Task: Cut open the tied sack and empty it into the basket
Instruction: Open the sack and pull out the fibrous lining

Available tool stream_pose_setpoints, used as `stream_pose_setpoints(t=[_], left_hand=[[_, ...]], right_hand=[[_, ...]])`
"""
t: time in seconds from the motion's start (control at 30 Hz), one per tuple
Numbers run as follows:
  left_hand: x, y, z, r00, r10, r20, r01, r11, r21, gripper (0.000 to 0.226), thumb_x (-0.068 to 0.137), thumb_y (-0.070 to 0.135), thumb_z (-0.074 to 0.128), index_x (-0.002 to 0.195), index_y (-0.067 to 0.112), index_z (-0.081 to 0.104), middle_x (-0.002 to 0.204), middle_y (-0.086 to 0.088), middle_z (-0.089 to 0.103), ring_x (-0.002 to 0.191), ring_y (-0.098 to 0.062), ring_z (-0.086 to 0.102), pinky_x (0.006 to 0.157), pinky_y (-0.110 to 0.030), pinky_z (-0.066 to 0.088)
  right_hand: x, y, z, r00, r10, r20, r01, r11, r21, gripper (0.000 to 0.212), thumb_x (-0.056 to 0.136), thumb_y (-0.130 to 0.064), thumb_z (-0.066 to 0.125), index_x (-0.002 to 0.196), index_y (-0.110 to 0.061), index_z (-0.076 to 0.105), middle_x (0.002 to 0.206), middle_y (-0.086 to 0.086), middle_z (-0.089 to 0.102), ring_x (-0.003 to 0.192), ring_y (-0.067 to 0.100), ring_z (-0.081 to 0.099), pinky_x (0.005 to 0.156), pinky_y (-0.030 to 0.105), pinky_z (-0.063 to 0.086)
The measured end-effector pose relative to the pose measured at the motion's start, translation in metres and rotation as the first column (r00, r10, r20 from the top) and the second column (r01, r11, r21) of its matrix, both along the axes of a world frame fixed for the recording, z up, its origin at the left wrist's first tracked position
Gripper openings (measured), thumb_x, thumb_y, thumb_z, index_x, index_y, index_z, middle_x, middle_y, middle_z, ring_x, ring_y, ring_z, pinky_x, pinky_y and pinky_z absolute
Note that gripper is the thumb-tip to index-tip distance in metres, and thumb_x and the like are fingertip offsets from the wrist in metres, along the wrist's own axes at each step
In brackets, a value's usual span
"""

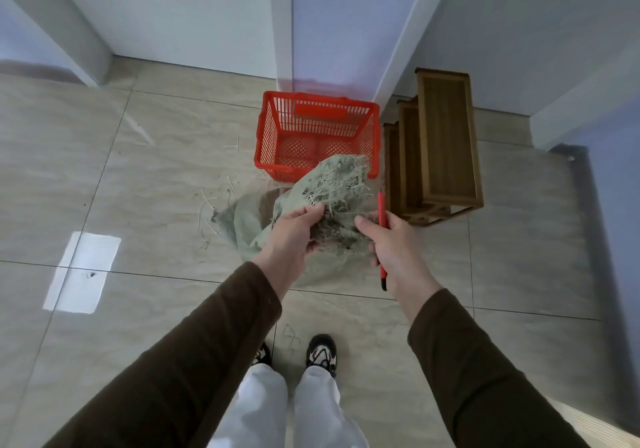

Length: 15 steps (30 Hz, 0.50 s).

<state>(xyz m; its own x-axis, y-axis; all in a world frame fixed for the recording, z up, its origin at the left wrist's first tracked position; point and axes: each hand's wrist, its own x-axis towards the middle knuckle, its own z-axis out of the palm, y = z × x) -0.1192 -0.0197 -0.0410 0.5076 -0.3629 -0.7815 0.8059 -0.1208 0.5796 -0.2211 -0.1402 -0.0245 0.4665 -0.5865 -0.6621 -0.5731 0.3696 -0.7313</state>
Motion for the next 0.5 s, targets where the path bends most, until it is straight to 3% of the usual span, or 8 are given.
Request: stream_pose_setpoints(t=[0.13, 0.2, 0.27, 0.37, 0.43, 0.5], left_hand=[[0.0004, 0.002, -0.0072, 0.997, 0.066, 0.044, -0.065, 0.998, -0.024, 0.022, 0.108, 0.024, 0.058, 0.088, 0.017, 0.065, 0.083, 0.001, 0.076, 0.081, -0.017, 0.067, 0.08, -0.032, 0.053], [-0.0012, -0.0006, -0.0084, 0.998, 0.063, 0.025, -0.061, 0.994, -0.092, 0.024, 0.111, 0.028, 0.049, 0.106, 0.016, 0.07, 0.107, -0.004, 0.081, 0.102, -0.023, 0.073, 0.095, -0.038, 0.055], [-0.0026, -0.0002, -0.0057, 0.999, -0.012, 0.03, 0.018, 0.979, -0.202, 0.033, 0.111, 0.039, 0.047, 0.122, 0.017, 0.07, 0.123, -0.007, 0.079, 0.118, -0.026, 0.073, 0.099, -0.039, 0.058], [-0.0052, 0.0005, 0.0, 0.967, -0.227, 0.117, 0.251, 0.934, -0.254, 0.056, 0.088, 0.051, 0.077, 0.127, 0.013, 0.062, 0.122, -0.005, 0.078, 0.116, -0.024, 0.074, 0.092, -0.034, 0.06], [-0.0058, -0.0017, -0.0021, 0.962, -0.238, 0.133, 0.26, 0.95, -0.175, 0.054, 0.081, 0.036, 0.089, 0.122, 0.017, 0.06, 0.117, -0.004, 0.08, 0.11, -0.023, 0.076, 0.09, -0.035, 0.059], [-0.006, -0.0042, -0.0052, 0.98, -0.159, 0.123, 0.178, 0.969, -0.171, 0.036, 0.091, 0.018, 0.081, 0.121, 0.005, 0.068, 0.113, -0.014, 0.08, 0.103, -0.03, 0.077, 0.091, -0.042, 0.062]], right_hand=[[0.0012, -0.0054, -0.0035, 0.995, -0.084, 0.055, 0.083, 0.996, 0.015, 0.008, 0.097, -0.027, 0.074, 0.098, -0.023, 0.067, 0.077, -0.001, 0.057, 0.051, 0.008, 0.046, 0.047, 0.024, 0.04], [0.001, -0.0056, -0.0038, 0.996, -0.062, 0.065, 0.064, 0.997, -0.031, 0.008, 0.098, -0.029, 0.073, 0.095, -0.024, 0.067, 0.08, 0.001, 0.056, 0.052, 0.01, 0.044, 0.048, 0.024, 0.039], [0.001, -0.0049, -0.003, 0.996, 0.005, 0.094, 0.004, 0.996, -0.09, 0.009, 0.098, -0.032, 0.073, 0.095, -0.026, 0.068, 0.078, -0.005, 0.058, 0.053, 0.007, 0.047, 0.052, 0.023, 0.042], [0.0018, -0.0047, 0.0015, 0.981, 0.084, 0.172, -0.067, 0.993, -0.101, 0.009, 0.095, -0.033, 0.076, 0.098, -0.031, 0.068, 0.075, -0.013, 0.067, 0.056, -0.001, 0.057, 0.056, 0.018, 0.047], [0.0016, -0.006, 0.0007, 0.982, 0.094, 0.167, -0.076, 0.991, -0.111, 0.014, 0.093, -0.035, 0.077, 0.102, -0.031, 0.067, 0.082, -0.01, 0.065, 0.058, 0.0, 0.056, 0.059, 0.02, 0.046], [0.0003, -0.0078, -0.0018, 0.99, 0.015, 0.142, -0.001, 0.995, -0.1, 0.013, 0.094, -0.033, 0.076, 0.101, -0.029, 0.067, 0.088, -0.002, 0.062, 0.055, 0.004, 0.05, 0.056, 0.024, 0.045]])
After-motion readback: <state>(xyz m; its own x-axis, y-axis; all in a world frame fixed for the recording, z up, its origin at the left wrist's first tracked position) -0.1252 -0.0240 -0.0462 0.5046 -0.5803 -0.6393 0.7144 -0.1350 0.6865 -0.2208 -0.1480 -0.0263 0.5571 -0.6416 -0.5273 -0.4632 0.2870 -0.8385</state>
